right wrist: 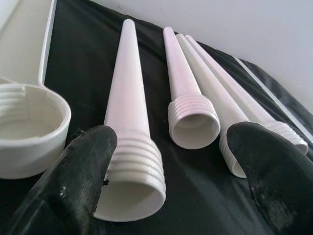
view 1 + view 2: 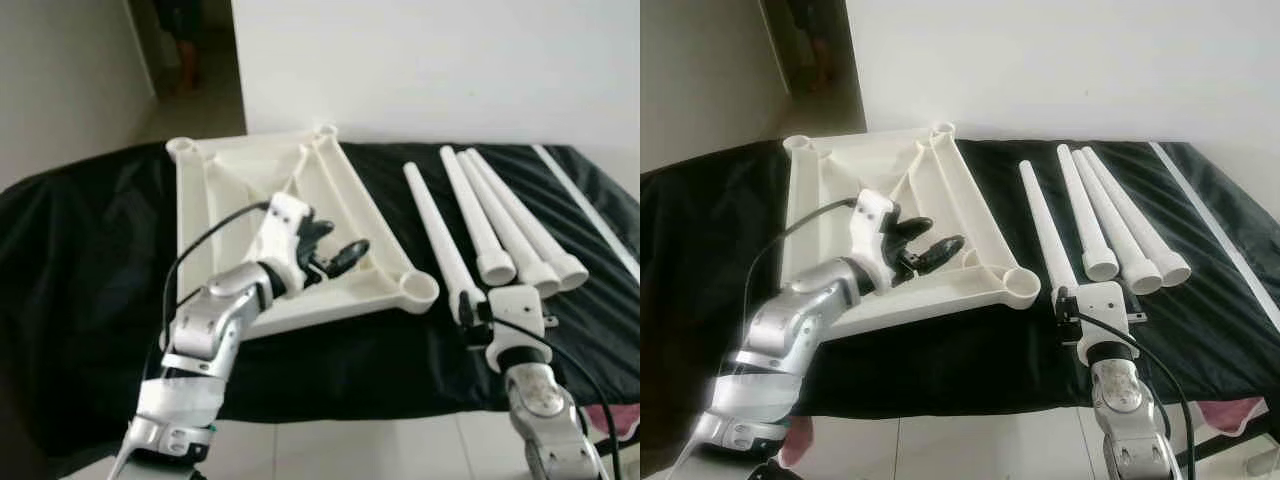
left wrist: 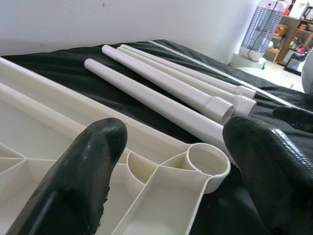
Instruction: Building children table
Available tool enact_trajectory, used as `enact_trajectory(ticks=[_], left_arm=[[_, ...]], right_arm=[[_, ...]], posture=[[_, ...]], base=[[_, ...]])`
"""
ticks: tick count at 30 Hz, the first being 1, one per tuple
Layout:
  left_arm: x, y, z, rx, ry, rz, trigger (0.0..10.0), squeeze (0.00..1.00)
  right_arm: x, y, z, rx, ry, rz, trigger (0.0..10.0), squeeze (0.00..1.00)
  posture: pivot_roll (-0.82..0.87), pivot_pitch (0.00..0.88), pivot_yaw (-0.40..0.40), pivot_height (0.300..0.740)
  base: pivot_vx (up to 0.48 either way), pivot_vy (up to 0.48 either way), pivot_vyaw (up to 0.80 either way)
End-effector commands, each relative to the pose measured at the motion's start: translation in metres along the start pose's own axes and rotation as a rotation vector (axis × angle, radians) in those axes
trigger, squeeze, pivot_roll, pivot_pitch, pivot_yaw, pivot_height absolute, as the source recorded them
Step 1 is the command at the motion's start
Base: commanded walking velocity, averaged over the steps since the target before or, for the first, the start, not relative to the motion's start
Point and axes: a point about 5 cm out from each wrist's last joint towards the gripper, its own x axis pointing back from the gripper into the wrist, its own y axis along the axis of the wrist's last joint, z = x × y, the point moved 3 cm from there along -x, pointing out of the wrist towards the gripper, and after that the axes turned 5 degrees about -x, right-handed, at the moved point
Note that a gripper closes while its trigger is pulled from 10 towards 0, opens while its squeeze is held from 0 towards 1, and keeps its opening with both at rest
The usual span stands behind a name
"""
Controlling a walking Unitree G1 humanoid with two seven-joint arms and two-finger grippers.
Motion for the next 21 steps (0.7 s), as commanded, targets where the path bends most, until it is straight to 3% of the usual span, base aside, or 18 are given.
enact_trajectory(ticks=[1, 8, 13, 21], left_arm=[[0.001, 0.004, 0.000, -0.002, 0.000, -0.006, 10.0, 0.00], [0.001, 0.004, 0.000, 0.004, 0.012, -0.009, 10.0, 0.00], [0.003, 0.002, 0.000, 0.013, 0.017, -0.006, 10.0, 0.00], [0.002, 0.001, -0.002, 0.023, 0.018, -0.007, 10.0, 0.00]], right_arm=[[0.003, -0.012, -0.001, -0.015, 0.008, 0.036, 10.0, 0.00], [0.005, -0.022, -0.001, -0.029, 0.039, 0.038, 10.0, 0.00], [0.002, -0.033, -0.005, -0.100, 0.062, 0.043, 10.0, 0.00], [-0.008, -0.040, -0.011, -0.079, 0.069, 0.032, 10.0, 0.00]], posture=[[0.04, 0.000, -0.009, 0.740], [0.05, 0.000, -0.012, 0.740], [0.05, 0.000, -0.018, 0.740], [0.05, 0.000, -0.020, 0.740]], base=[[0.000, 0.000, 0.00], [0.000, 0.000, 0.00], [0.000, 0.000, 0.00], [0.000, 0.000, 0.00]])
